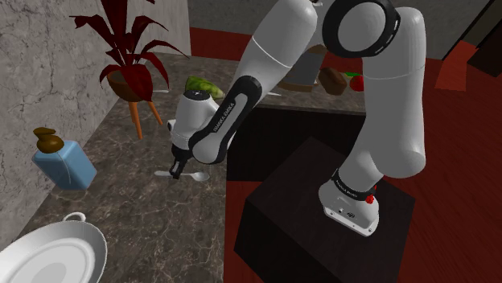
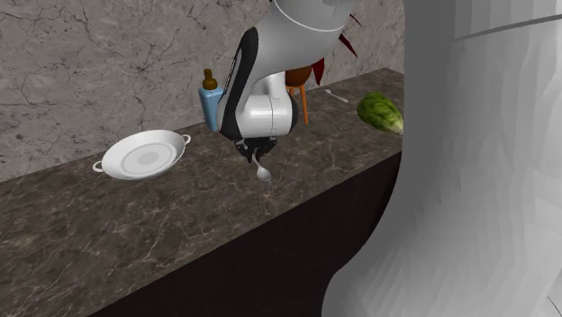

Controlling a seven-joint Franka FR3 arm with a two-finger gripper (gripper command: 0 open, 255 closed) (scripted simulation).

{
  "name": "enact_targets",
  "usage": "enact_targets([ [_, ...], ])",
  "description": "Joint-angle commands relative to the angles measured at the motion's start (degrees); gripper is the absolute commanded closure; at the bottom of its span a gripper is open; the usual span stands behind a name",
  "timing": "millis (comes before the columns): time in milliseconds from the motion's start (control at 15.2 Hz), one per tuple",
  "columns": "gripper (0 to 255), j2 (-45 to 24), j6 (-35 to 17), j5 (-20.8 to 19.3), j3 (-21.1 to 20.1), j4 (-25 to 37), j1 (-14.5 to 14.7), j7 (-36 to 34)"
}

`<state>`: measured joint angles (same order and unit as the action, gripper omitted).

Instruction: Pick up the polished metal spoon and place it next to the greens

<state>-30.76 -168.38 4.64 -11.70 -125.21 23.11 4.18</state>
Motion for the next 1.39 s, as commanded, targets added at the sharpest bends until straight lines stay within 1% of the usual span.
enact_targets([
  [0, 255, 1.5, 1.2, 0.1, -0.2, -0.3, -0.2, -0.1],
  [660, 255, 8.7, 7.2, 1.0, -1.3, -1.4, -1.1, -0.2],
  [1320, 255, 15.2, 13.8, 2.1, -2.0, -1.2, -1.9, -0.2],
])
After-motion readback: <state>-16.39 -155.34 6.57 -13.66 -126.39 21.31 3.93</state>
